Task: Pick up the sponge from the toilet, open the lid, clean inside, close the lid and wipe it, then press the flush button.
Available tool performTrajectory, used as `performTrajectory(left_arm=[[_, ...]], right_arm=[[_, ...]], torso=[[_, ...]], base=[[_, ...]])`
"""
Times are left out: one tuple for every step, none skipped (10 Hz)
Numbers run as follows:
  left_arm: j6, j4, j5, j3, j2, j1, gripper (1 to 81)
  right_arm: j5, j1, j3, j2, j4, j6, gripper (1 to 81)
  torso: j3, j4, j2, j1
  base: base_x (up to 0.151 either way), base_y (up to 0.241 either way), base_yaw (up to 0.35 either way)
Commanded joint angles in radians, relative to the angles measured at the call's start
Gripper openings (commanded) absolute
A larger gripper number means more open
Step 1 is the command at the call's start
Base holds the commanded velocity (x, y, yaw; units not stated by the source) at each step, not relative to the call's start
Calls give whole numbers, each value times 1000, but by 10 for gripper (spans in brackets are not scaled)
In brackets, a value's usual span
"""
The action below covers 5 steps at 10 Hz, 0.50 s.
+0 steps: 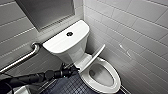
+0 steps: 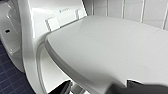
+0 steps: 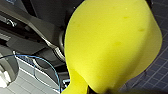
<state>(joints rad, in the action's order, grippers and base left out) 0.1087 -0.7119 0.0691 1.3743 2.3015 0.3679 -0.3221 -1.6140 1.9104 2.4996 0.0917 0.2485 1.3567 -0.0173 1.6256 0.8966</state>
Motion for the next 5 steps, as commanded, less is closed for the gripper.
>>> performTrajectory(left_arm=[[-145,54,112,-44,-23,74,811],[-191,115,116,24,-19,206,811],[-224,187,115,113,-5,346,811],[-236,248,113,216,19,459,811],[-239,302,113,293,49,539,811]], right_arm=[[83,-19,-13,-20,23,5,10],[87,-11,-4,-17,28,5,10],[87,-11,10,-11,29,0,10],[90,-11,25,-2,29,-2,10],[97,-11,41,6,31,-3,10]], torso=[[0,0,0,0],[0,0,0,0],[0,0,0,0],[0,0,0,0],[0,0,0,0]], base=[[0,0,0],[0,0,0],[0,0,0],[0,0,0],[0,0,0]])
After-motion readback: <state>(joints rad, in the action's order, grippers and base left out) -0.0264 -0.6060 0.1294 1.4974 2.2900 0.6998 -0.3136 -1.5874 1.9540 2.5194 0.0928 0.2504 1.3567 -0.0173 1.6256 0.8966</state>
